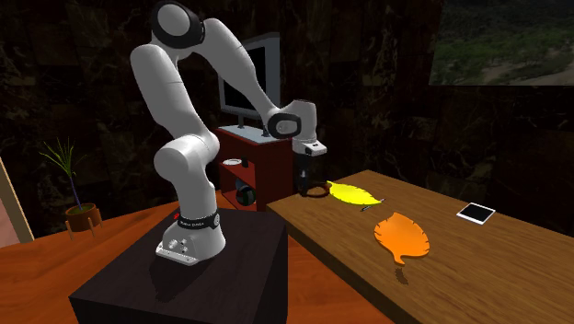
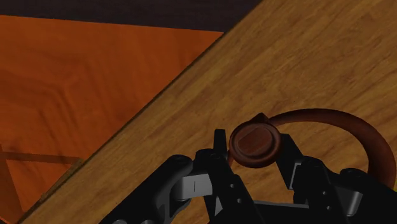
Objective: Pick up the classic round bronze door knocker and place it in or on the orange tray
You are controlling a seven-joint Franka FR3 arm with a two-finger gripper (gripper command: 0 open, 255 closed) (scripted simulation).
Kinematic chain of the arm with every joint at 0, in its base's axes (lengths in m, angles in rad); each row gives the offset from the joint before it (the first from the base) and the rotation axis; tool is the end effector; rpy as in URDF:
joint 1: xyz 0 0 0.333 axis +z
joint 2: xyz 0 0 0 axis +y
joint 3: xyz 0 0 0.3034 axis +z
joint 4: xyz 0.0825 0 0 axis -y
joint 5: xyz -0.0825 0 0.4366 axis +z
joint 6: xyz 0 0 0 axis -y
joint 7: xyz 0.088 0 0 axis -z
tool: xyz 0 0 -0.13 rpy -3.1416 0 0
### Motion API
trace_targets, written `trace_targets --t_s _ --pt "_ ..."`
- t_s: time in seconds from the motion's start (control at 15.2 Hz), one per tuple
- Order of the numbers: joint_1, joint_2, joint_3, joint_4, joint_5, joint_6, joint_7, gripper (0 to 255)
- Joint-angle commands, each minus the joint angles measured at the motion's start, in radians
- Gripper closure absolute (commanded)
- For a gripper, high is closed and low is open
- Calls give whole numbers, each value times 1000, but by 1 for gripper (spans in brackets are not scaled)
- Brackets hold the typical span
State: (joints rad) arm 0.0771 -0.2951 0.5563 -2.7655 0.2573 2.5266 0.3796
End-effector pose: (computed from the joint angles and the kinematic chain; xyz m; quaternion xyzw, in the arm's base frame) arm 0.3513 0.2261 0.2154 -0.9998 -0.0134 -0.0139 0.0054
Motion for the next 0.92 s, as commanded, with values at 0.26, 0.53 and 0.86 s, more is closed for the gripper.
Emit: trace_targets --t_s 0.26,0.53,0.86 --pt "-133 161 -55 147 -150 1 -51 255" --pt "-190 270 -92 266 -238 -20 -71 255" --pt "-232 409 -140 438 -326 -66 -96 255"
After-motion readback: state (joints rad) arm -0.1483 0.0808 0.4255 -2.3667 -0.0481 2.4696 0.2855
